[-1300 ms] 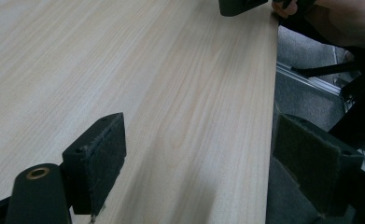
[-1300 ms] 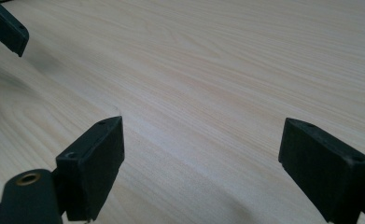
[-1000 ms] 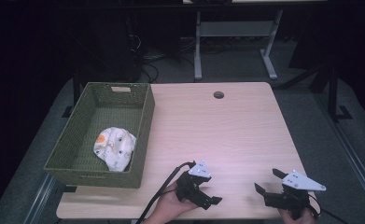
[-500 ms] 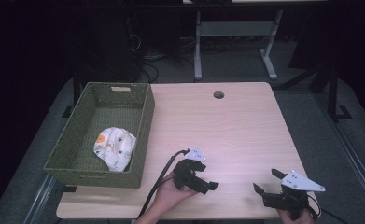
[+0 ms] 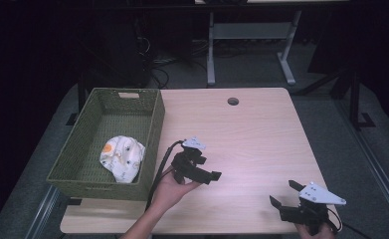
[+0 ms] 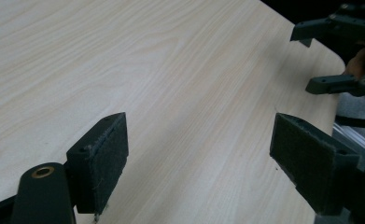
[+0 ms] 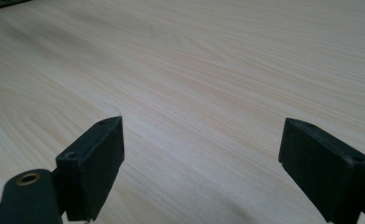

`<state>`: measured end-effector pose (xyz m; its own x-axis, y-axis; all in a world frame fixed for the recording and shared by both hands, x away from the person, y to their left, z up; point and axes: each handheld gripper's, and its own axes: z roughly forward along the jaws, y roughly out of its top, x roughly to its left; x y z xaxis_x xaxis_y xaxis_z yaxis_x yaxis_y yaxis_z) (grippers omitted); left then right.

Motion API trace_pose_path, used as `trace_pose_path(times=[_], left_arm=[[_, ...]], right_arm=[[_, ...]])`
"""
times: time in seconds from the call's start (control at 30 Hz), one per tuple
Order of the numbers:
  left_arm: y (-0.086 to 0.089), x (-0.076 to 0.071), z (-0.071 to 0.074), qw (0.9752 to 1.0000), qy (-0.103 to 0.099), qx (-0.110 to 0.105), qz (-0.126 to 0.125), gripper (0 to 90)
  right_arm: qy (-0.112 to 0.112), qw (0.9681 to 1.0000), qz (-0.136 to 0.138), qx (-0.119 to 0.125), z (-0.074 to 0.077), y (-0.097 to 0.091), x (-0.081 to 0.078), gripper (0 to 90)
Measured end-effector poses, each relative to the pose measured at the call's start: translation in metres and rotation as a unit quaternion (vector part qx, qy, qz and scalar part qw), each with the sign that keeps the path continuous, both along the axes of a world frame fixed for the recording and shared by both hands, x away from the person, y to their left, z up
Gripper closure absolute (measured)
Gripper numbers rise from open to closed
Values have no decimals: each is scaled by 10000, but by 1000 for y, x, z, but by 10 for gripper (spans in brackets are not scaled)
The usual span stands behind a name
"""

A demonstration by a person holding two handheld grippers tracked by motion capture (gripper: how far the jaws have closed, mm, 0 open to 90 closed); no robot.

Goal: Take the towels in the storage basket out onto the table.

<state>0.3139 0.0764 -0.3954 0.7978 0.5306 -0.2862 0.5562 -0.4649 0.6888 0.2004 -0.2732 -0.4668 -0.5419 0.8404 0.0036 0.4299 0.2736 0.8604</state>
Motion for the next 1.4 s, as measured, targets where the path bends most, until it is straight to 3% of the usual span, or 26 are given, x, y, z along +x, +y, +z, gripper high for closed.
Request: trace_pose_path(times=[0.13,0.2,0.43,0.47,0.5,0.53,0.67,0.73,0.83,1.07,1.4], left_arm=[[12,6,10,9996,123,-255,-11,188],[19,11,17,9979,411,-491,-117,179],[33,15,29,9953,528,-766,-281,173],[38,17,32,9938,598,-891,-302,173],[38,17,32,9938,598,-891,-302,173],[45,21,34,9900,780,-1133,-307,173],[55,25,39,9889,836,-1200,-275,168],[65,29,45,9871,877,-1302,-308,168],[72,31,49,9869,882,-1322,-256,169],[105,41,60,9816,1026,-1605,-99,171],[138,50,75,9823,1017,-1558,223,163]], right_arm=[[10,10000,17,-19,0,1,0,138],[21,10000,28,-23,-1,2,1,138],[43,10000,8,-27,-2,1,2,138],[37,10000,14,-27,-1,1,2,138],[37,10000,14,-27,-1,1,2,138],[37,10000,17,-28,-1,1,2,138],[36,10000,5,-28,-1,0,2,138],[38,10000,7,-32,-1,0,2,138],[40,10000,10,-37,-1,1,2,138],[26,10000,33,-61,-1,1,2,138],[45,10000,31,-67,-1,2,3,138]])
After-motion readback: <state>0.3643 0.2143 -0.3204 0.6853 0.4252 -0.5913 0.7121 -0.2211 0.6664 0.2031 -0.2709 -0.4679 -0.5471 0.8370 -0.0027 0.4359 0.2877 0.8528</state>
